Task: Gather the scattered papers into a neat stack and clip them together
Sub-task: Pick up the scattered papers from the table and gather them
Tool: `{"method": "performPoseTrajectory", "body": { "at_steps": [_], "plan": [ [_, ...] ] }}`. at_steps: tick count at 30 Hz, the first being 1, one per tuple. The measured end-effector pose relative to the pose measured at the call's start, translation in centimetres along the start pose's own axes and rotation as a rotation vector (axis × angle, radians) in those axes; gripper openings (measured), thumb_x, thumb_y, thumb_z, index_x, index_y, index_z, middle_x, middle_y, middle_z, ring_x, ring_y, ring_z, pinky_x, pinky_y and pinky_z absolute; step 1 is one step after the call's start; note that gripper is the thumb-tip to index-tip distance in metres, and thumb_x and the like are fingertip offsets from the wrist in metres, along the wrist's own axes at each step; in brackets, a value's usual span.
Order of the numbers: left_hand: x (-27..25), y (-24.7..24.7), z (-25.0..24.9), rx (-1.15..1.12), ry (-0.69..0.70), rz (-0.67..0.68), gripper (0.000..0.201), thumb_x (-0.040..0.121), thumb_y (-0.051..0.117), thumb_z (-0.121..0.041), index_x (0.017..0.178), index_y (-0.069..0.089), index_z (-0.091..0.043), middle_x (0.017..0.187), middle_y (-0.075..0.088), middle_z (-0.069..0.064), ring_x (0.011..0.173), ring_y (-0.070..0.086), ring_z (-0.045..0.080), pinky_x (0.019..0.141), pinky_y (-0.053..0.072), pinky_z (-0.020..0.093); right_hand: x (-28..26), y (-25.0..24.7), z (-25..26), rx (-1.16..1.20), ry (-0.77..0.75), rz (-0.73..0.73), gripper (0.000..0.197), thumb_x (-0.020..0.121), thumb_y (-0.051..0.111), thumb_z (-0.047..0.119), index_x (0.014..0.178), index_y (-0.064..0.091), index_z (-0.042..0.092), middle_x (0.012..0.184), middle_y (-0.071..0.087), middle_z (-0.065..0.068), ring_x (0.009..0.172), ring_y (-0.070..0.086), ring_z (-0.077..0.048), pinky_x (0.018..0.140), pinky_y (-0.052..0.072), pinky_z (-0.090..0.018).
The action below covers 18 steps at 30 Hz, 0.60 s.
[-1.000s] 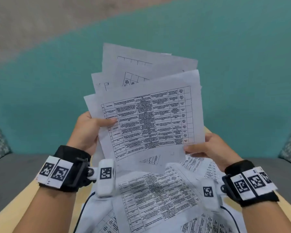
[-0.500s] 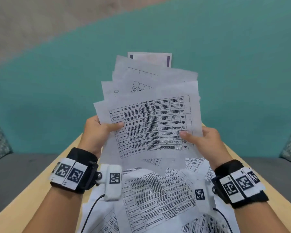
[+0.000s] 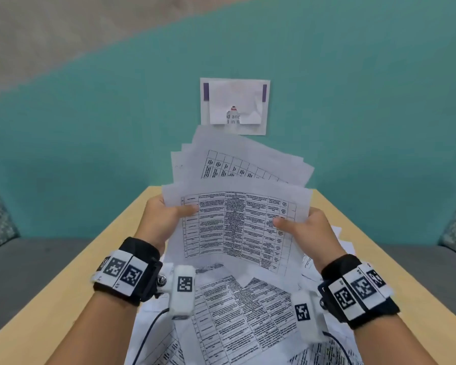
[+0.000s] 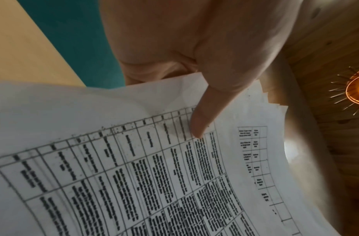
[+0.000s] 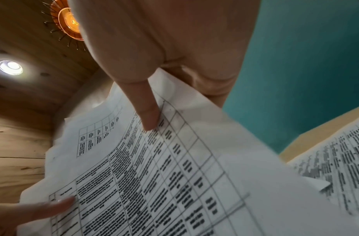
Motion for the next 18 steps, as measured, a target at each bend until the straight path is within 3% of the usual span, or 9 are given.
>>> {"method": "performPoseTrajectory", "body": {
  "at_steps": [4, 8, 12, 15, 18],
  "plan": [
    [-0.1, 0.1, -0.8, -0.031, 0.024, 0.009, 0.028, 0.081, 0.082, -0.002, 0.107, 0.077, -0.012, 0.101, 0.082, 0.001, 0.099, 0.077, 0.023, 0.084, 0.057, 0.036, 0.1, -0.8, 1.2, 0.042, -0.071, -0.063, 0.025, 0.084, 0.076, 0.000, 0.089, 0.072, 0.024, 0.080, 0.077, 0.018, 0.083, 0.073, -0.007, 0.082, 0.055, -0.031],
    [-0.6, 0.5, -1.5, -0.071, 0.053, 0.047, 0.035, 0.079, 0.085, -0.014, 0.112, 0.077, -0.008, 0.109, 0.081, 0.006, 0.107, 0.075, 0.027, 0.105, 0.052, 0.051, 0.0, -0.8, 0.6, 0.014, -0.036, -0.048, 0.022, 0.083, 0.077, 0.002, 0.087, 0.073, 0.024, 0.080, 0.078, 0.016, 0.087, 0.073, -0.014, 0.088, 0.056, -0.038],
    [-0.8, 0.2, -3.2, -0.124, 0.118, 0.057, 0.056, 0.067, 0.092, -0.033, 0.116, 0.077, -0.013, 0.115, 0.079, 0.005, 0.114, 0.072, 0.029, 0.110, 0.047, 0.054, -0.2, -0.8, 1.0, -0.010, -0.054, -0.037, 0.023, 0.084, 0.077, 0.002, 0.086, 0.074, 0.025, 0.082, 0.078, 0.016, 0.090, 0.073, -0.016, 0.090, 0.056, -0.039],
    [-0.9, -0.5, -4.0, -0.150, 0.141, 0.026, 0.043, 0.074, 0.085, -0.029, 0.113, 0.078, -0.013, 0.112, 0.080, 0.006, 0.111, 0.074, 0.028, 0.109, 0.050, 0.051, -0.3, -0.7, 1.8, -0.035, -0.088, -0.022, 0.026, 0.085, 0.076, 0.003, 0.085, 0.074, 0.029, 0.086, 0.078, 0.014, 0.092, 0.073, -0.018, 0.086, 0.055, -0.036],
    [-0.7, -1.3, -4.3, -0.135, 0.142, -0.014, 0.022, 0.086, 0.078, -0.014, 0.107, 0.079, -0.010, 0.106, 0.081, 0.007, 0.100, 0.076, 0.026, 0.101, 0.056, 0.046, -0.4, -0.6, 2.1, -0.041, -0.105, -0.007, 0.025, 0.086, 0.076, 0.006, 0.086, 0.073, 0.031, 0.087, 0.078, 0.016, 0.092, 0.073, -0.014, 0.082, 0.054, -0.031]
  ]
}}
Point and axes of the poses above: each hand's wrist, its own x-axis towards the middle knuckle, its own y-axis out of the palm, z = x × y, the point moved 10 cm from there along x, towards the middle knuckle
